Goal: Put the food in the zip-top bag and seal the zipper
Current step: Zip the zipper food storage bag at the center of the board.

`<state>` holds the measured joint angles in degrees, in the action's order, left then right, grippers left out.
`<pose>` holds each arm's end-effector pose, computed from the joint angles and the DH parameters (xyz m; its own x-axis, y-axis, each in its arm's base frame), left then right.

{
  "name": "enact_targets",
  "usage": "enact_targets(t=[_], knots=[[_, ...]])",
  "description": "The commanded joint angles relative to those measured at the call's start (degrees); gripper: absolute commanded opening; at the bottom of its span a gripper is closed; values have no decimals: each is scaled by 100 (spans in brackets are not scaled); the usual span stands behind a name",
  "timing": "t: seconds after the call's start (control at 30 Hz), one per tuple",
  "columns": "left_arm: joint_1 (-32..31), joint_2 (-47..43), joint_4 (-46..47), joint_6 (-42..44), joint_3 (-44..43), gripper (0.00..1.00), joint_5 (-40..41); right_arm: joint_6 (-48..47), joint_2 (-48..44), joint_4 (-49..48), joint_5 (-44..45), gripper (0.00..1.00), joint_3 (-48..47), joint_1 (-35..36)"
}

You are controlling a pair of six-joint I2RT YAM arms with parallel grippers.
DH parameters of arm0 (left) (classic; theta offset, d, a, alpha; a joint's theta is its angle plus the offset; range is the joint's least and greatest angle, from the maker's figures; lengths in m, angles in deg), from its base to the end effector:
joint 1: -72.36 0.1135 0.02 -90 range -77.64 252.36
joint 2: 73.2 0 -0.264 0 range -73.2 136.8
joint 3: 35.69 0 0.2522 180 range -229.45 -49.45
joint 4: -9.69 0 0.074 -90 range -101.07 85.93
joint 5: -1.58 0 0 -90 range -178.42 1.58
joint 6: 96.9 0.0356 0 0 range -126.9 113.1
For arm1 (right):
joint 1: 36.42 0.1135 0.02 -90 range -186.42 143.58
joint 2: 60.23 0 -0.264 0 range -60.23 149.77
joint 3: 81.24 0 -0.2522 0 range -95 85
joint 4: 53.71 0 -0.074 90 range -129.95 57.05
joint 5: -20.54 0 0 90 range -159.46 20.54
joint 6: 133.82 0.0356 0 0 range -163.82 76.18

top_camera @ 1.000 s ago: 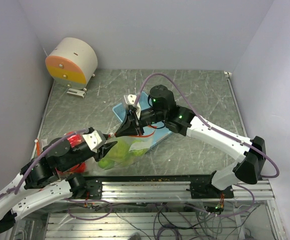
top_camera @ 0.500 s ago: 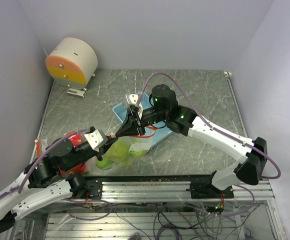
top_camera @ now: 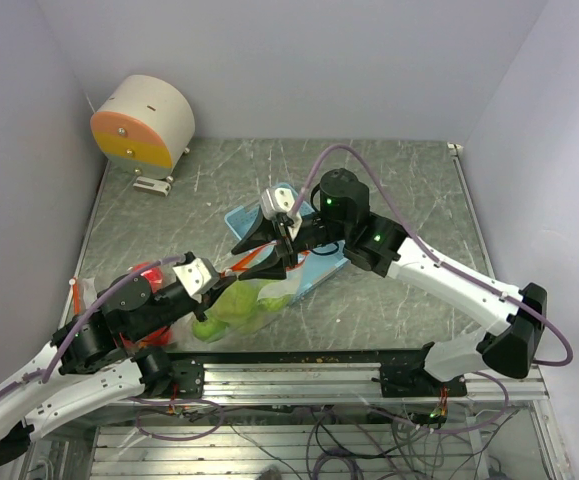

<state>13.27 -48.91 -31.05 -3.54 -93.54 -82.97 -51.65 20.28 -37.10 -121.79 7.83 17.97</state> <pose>0.0533 -0.0824 0.3478 -0.0169 0.1418 -0.9898 0.8081 0.5849 0.0700 0.1632 0.2763 0.4092 0.0679 -0.0482 -0.9965 -0.9547 -0.2932 -0.0509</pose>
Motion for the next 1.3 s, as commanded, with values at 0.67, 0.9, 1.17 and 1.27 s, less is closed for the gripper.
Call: enact_targets(t=[0.67, 0.9, 1.17, 1.27], knots=[[-21, -91, 193, -28, -38, 7, -73, 314, 663, -593, -614, 41, -316, -22], [-27, -92, 191, -28, -29, 7, -62, 301, 653, -541, -633, 39, -276, -25], [-18, -70, 193, -45, -46, 7, -35, 269, 743, -356, -669, 12, -400, -18], [-28, -113, 178, -44, -62, 7, 14, 177, 795, -158, -707, 4, -454, -20]])
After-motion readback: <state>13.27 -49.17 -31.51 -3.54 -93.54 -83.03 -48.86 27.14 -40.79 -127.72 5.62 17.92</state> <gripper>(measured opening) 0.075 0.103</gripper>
